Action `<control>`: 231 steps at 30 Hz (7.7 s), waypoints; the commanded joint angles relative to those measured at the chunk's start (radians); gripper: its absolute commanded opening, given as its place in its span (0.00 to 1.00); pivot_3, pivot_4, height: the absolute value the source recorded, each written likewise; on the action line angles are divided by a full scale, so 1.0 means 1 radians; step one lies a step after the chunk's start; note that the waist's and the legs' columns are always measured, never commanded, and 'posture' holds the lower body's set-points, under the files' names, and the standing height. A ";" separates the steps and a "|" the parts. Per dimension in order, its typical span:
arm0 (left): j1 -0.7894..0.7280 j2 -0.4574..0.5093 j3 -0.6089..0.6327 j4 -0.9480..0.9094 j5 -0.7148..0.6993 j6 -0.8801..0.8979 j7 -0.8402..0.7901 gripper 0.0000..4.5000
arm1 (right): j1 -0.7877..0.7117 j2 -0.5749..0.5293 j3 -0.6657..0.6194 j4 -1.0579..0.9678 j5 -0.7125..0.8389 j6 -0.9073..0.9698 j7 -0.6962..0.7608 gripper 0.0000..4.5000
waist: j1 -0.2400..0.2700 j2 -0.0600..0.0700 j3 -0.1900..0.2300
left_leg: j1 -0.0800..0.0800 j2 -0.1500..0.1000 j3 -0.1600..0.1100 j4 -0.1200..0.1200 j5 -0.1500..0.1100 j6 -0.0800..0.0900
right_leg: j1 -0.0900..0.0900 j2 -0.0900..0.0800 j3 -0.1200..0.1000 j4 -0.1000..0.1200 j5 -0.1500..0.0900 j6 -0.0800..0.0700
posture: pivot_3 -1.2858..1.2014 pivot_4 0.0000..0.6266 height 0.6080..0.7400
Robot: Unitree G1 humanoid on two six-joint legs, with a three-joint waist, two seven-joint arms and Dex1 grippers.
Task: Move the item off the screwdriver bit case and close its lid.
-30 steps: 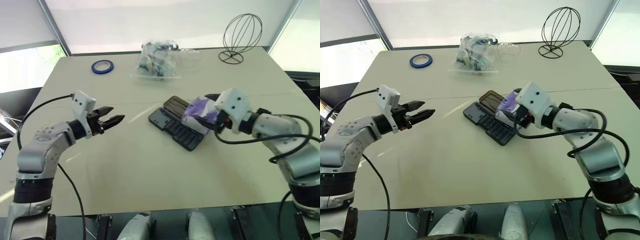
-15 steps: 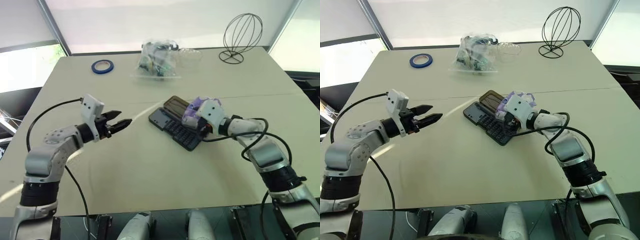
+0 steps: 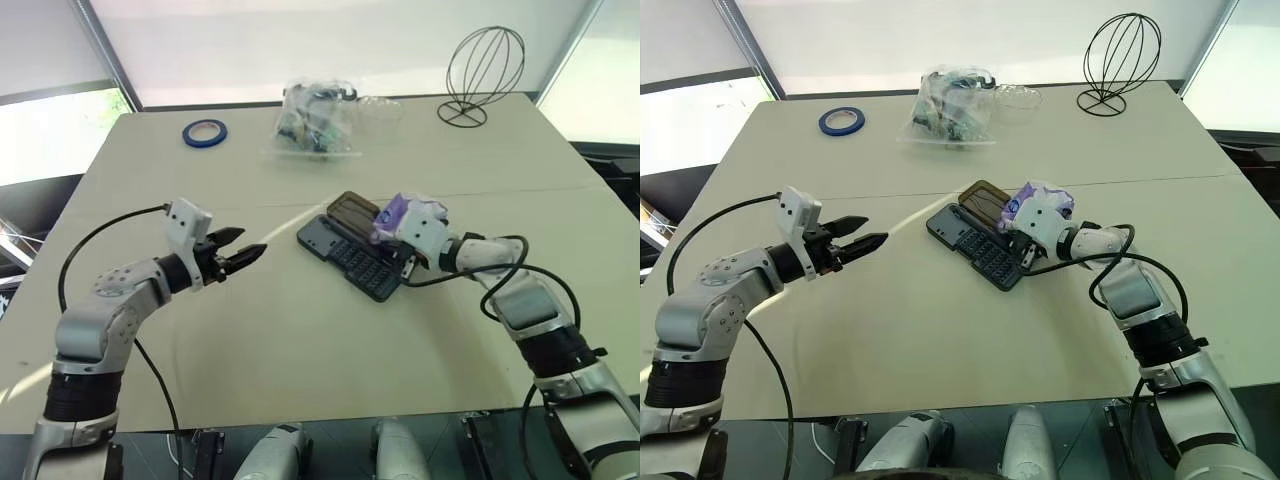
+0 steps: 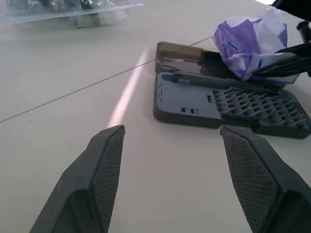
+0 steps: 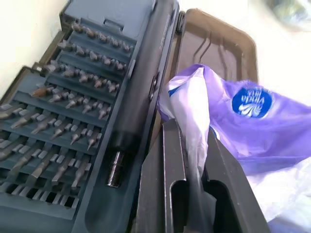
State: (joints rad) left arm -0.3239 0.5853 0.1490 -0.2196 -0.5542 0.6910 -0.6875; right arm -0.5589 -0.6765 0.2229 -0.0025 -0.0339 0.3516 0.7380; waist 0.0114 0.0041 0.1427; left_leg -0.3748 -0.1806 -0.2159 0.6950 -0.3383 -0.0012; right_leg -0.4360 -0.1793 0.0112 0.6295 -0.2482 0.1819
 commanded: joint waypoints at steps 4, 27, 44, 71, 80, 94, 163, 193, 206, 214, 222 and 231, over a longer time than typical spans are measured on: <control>-0.023 0.012 -0.022 -0.014 0.022 -0.039 -0.020 0.73 | -0.027 -0.155 -0.187 -0.069 -0.080 0.044 -0.095 0.01 | 0.008 0.000 0.000 | 0.000 0.000 0.000 0.000 0.000 0.000 | 0.000 0.000 0.000 0.000 0.000 0.000 | 0.52 0.24 1.00; -0.073 -0.046 -0.131 0.058 0.090 -0.110 -0.079 0.73 | 0.094 -0.250 -0.272 0.336 -0.175 -0.141 -0.216 0.99 | -0.002 0.000 0.000 | 0.001 0.002 0.014 -0.004 0.000 0.000 | -0.006 0.000 0.008 0.001 0.000 0.000 | 0.52 0.24 1.00; -0.152 0.035 -0.149 0.163 0.114 -0.121 -0.206 0.73 | -0.065 -0.072 -0.378 -0.141 0.191 0.374 -0.056 0.99 | 0.000 -0.003 0.002 | 0.001 0.006 0.017 -0.003 0.000 0.000 | -0.006 0.003 0.009 -0.001 0.001 -0.001 | 0.52 0.24 1.00; -0.134 0.113 -0.108 0.172 0.140 -0.160 -0.247 0.73 | -0.352 0.156 -0.088 0.652 0.017 0.040 -0.002 0.99 | -0.057 -0.003 0.002 | 0.002 0.012 0.017 -0.010 -0.001 0.000 | -0.009 0.009 0.009 0.001 0.002 -0.003 | 0.52 0.24 1.00; -0.134 0.099 -0.121 0.175 0.148 -0.173 -0.227 0.73 | -0.399 0.206 -0.090 0.840 0.030 0.033 0.088 0.49 | -0.057 -0.003 0.002 | 0.002 0.013 0.017 -0.010 -0.001 0.000 | -0.009 0.009 0.010 0.001 0.003 -0.004 | 0.52 0.24 1.00; -0.087 0.101 -0.111 0.148 0.149 -0.182 -0.233 0.73 | -0.356 0.078 0.145 0.793 -0.212 -0.584 0.291 0.01 | -0.056 -0.003 0.001 | 0.004 0.014 0.017 -0.010 -0.002 -0.002 | -0.008 0.011 0.008 0.001 0.003 -0.004 | 0.52 0.24 1.00; 0.095 0.127 -0.446 0.020 0.307 -0.349 -0.425 0.02 | -0.328 0.141 0.083 0.428 0.084 0.092 0.356 0.92 | -0.027 -0.003 0.001 | 0.004 0.017 0.023 -0.006 -0.003 -0.003 | -0.009 0.012 0.010 0.000 0.004 -0.006 | 0.52 0.24 1.00; 0.206 0.078 -0.378 -0.090 0.248 -0.216 -0.275 0.00 | -0.441 0.102 0.159 0.799 -0.317 -0.787 0.061 0.01 | -0.021 -0.002 -0.009 | 0.034 0.021 0.028 -0.013 -0.004 -0.006 | 0.013 0.017 0.013 0.000 0.005 -0.008 | 0.52 0.24 1.00; 0.103 0.037 -0.325 -0.068 0.137 -0.099 -0.305 0.00 | -0.059 0.028 0.077 0.098 -0.332 -0.649 0.033 0.01 | -0.025 -0.002 -0.009 | 0.016 0.022 0.029 -0.012 -0.005 -0.006 | -0.005 0.017 0.012 0.001 0.005 -0.008 | 0.52 0.24 1.00; -0.027 0.048 -0.204 -0.060 0.009 0.012 -0.292 0.00 | -0.117 0.075 -0.003 0.123 -0.193 -0.457 0.076 0.01 | -0.021 -0.002 -0.007 | 0.016 0.022 0.028 -0.012 -0.005 -0.006 | -0.004 0.018 0.012 0.000 0.005 -0.008 | 0.52 0.24 1.00; -0.088 0.028 -0.384 0.124 0.241 -0.229 -0.319 0.00 | -0.275 0.143 -0.037 0.268 -0.041 -0.206 0.186 0.01 | -0.029 -0.002 -0.007 | 0.017 0.023 0.029 -0.014 -0.005 -0.006 | -0.004 0.017 0.012 -0.001 0.005 -0.008 | 0.52 0.24 1.00; -0.078 -0.034 -0.461 0.243 0.363 -0.383 -0.318 0.00 | -0.563 0.216 0.026 0.804 -0.105 -0.241 0.209 0.43 | -0.028 -0.002 -0.006 | 0.017 0.022 0.028 -0.013 -0.005 -0.006 | -0.004 0.017 0.011 -0.001 0.005 -0.008 | 0.52 0.24 1.00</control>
State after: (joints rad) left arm -0.4117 0.5485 -0.2907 -0.0044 -0.2273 0.3206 -1.0082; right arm -1.0844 -0.4665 0.2392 0.7467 -0.1206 0.1297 0.9332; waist -0.0168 0.0017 0.1364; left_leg -0.3581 -0.1583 -0.1880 0.6818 -0.3438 -0.0070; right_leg -0.4401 -0.1627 0.0223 0.6286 -0.2432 0.1739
